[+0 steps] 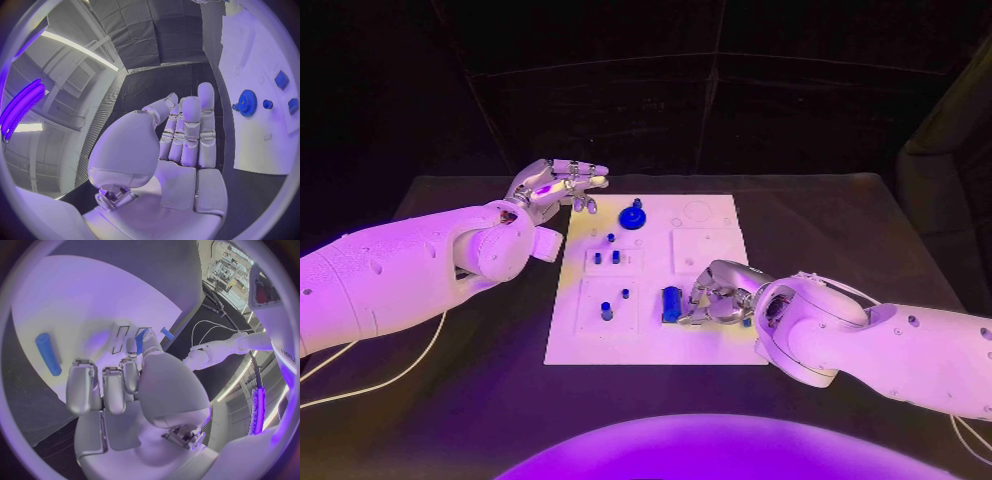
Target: Assemble the parts on the task board
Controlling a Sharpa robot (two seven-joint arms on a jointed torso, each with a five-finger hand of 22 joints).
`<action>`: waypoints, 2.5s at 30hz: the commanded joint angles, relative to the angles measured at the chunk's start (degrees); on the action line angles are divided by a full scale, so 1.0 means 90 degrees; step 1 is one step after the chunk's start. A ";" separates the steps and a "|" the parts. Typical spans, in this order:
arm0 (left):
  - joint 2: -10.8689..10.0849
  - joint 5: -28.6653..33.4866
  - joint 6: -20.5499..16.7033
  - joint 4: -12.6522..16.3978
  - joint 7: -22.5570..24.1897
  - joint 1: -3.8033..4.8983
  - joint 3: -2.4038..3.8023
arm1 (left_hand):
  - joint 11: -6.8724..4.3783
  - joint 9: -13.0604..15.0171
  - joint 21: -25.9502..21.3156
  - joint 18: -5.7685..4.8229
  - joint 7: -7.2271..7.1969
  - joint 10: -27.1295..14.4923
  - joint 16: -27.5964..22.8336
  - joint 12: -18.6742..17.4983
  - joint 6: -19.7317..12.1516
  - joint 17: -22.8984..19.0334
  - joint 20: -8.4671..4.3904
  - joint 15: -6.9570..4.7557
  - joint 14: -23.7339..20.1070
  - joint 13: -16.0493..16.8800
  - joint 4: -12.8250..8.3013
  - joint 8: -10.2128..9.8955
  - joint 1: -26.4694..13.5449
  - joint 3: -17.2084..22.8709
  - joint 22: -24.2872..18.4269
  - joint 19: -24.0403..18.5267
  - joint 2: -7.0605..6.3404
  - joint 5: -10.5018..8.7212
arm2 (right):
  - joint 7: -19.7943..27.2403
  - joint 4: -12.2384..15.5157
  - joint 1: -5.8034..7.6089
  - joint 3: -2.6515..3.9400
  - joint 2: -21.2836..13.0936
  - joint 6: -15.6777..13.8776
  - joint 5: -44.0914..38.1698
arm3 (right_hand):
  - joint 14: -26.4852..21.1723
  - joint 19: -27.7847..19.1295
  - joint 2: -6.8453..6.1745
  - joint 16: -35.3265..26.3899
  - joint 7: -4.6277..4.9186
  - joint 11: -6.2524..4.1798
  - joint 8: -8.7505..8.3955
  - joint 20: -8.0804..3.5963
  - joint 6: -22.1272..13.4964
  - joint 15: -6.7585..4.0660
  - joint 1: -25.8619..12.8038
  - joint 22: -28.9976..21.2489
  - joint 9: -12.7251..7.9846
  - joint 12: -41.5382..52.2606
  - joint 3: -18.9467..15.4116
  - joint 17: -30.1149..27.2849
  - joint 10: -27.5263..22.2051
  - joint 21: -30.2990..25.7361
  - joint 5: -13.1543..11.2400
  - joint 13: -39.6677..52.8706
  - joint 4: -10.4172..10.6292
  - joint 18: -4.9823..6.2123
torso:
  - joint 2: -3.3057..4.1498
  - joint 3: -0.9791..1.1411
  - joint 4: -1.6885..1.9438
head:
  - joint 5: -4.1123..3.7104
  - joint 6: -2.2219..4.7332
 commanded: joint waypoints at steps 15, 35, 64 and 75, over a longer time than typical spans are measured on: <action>-0.0020 0.0014 0.0071 0.0005 0.0033 0.0010 0.0003 | -0.0003 0.0005 -0.0022 0.0042 0.0014 -0.0052 -0.0040 0.0023 -0.0042 -0.0005 0.0022 -0.0007 -0.0042 0.0007 -0.0034 0.0027 0.0021 -0.0013 -0.0007 -0.0040 0.0009 0.0021 | 0.1432 0.0261 0.0005 0.0002 -0.0232 -0.0726 0.0360 | 0.0459 0.0017 -0.0234 0.0045 0.0044 0.0013 -0.0039 -0.0002 0.0033 0.0000 -0.0502 0.0010 -0.0033 -0.0016 -0.0528 0.0620 0.0051 0.0032 0.0233 -0.0623 0.0273 -0.0046 | -0.0005 0.0008 -0.0002 | -0.0004 0.0018; 0.0011 0.0014 0.0090 -0.0006 0.0013 0.0009 0.0000 | -0.0004 0.0005 -0.0022 0.0043 0.0014 -0.0058 -0.0039 0.0032 -0.0047 -0.0008 0.0022 -0.0008 -0.0045 0.0007 -0.0046 0.0034 0.0030 -0.0009 -0.0007 -0.0041 0.0010 0.0021 | 0.0805 -0.0017 0.0008 0.0005 0.0098 -0.0167 -0.0566 | 0.0459 0.0031 0.0458 0.0043 0.0159 0.0077 -0.0677 0.0034 -0.0046 0.0044 0.0899 0.0089 -0.0308 -0.0169 0.0140 0.0651 -0.0010 0.0065 -0.0162 -0.0665 -0.0643 -0.0061 | 0.0006 -0.0007 0.0019 | 0.0007 -0.0004; -0.0005 0.0014 0.0088 -0.0014 0.0003 0.0009 -0.0001 | -0.0004 0.0005 -0.0021 0.0043 0.0014 -0.0063 -0.0039 0.0041 -0.0052 -0.0013 0.0022 -0.0008 -0.0048 0.0006 -0.0055 0.0041 0.0037 -0.0005 -0.0006 -0.0042 0.0013 0.0021 | 0.1072 -0.0178 0.0007 0.0004 0.0227 0.0263 -0.1861 | 0.0491 0.0055 0.0552 0.0134 0.0160 0.0098 -0.1225 0.0092 0.0552 0.0077 0.0987 0.0224 -0.0515 0.0030 0.0741 0.0844 0.0118 0.0129 -0.0204 -0.0439 -0.1204 -0.0082 | 0.0008 0.0000 0.0011 | 0.0014 -0.0040; -0.0031 0.0014 0.0083 -0.0012 0.0003 0.0009 -0.0002 | -0.0004 0.0005 -0.0021 0.0043 0.0014 -0.0066 -0.0040 0.0048 -0.0054 -0.0019 0.0021 -0.0008 -0.0051 0.0006 -0.0062 0.0048 0.0043 0.0000 -0.0005 -0.0042 0.0018 0.0021 | 0.1401 -0.0177 0.0007 0.0003 0.0150 0.0321 -0.1722 | 0.0496 0.0060 0.0533 0.0149 0.0149 0.0088 -0.1241 0.0084 0.0577 0.0069 0.0952 0.0241 -0.0518 0.0044 0.0763 0.0873 0.0130 0.0137 -0.0212 -0.0424 -0.1224 -0.0085 | 0.0002 -0.0002 0.0006 | 0.0031 -0.0067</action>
